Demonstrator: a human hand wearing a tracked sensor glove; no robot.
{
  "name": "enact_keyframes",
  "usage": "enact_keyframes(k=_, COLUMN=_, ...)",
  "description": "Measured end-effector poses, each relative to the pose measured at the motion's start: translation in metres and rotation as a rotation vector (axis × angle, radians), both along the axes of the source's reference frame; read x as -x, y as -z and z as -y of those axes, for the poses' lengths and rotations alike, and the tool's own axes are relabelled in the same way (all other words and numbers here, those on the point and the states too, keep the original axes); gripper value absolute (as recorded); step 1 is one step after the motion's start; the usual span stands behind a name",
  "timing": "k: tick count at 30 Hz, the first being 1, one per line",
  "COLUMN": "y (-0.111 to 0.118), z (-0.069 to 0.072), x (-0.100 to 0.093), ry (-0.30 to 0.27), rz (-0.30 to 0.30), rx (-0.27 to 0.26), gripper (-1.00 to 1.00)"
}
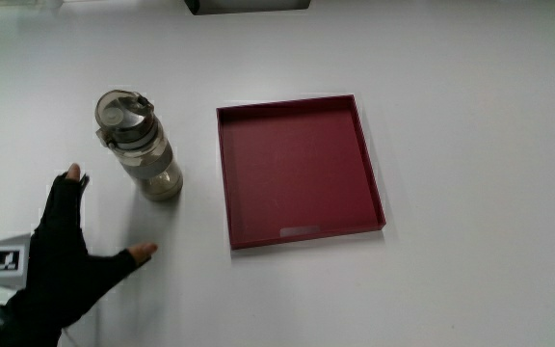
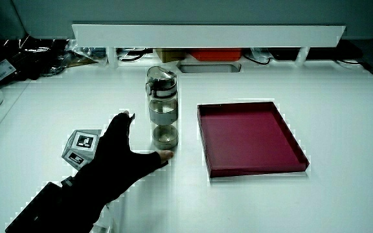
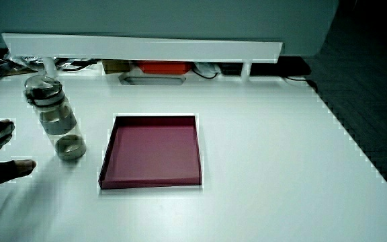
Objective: Place bottle
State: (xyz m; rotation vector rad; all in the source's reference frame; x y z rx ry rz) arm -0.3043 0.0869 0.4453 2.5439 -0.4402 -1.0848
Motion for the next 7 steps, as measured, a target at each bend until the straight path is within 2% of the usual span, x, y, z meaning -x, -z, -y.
enact_keyframes(k=1, y=0.004, z=-0.004, x=0.0, ry=0.003, rz=0.011, rx=0.016, gripper=-1.0)
enact_keyframes(k=3, y=0.011, z=-0.008, x=-0.002, ry=-0.068, rz=-0.008, rx=-0.078, gripper=-1.0)
enact_keyframes(k=4, y=0.016, z=-0.009, x=-0.004, ry=-0.105, rz=0.045, rx=-0.076, gripper=-1.0)
enact_keyframes(k=5, y=0.017, z=-0.011, x=-0.005, ry=-0.127, rz=0.038, rx=-0.106, gripper=-1.0)
enact_keyframes(k=6, y=0.016, z=-0.011, x=-0.006, ry=-0.174, rz=-0.019, rx=-0.216, gripper=-1.0)
enact_keyframes(k=7, y=0.019, z=-0.012, x=-0.008, ry=-0.15, rz=-0.004, rx=-0.16, gripper=-1.0)
